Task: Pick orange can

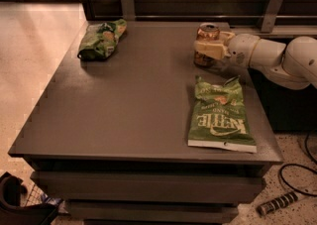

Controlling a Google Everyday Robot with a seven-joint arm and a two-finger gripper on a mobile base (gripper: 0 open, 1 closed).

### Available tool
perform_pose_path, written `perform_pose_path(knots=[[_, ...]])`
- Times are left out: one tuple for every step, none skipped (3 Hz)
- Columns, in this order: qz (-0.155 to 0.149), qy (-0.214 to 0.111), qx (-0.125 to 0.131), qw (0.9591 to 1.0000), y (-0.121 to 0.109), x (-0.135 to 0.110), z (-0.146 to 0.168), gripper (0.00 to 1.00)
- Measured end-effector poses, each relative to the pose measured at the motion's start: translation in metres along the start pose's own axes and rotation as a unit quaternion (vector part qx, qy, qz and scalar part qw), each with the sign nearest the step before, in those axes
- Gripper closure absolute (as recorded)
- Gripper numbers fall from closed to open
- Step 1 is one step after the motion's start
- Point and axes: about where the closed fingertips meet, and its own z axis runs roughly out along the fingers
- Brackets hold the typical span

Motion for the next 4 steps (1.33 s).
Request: perform_pose_path(knots=[[0.0, 0.0, -0.002, 1.0, 0.001, 0.0, 0.002, 1.0], [-0.004, -0.001, -0.001, 1.0, 0.002, -0.005, 0.0, 1.0], [-0.015, -0.005, 0.0, 0.9999, 0.006, -0.021, -0.005, 1.0], [-0.039, -0.007, 0.006, 0.9992, 0.013, -0.047, -0.014, 1.0]])
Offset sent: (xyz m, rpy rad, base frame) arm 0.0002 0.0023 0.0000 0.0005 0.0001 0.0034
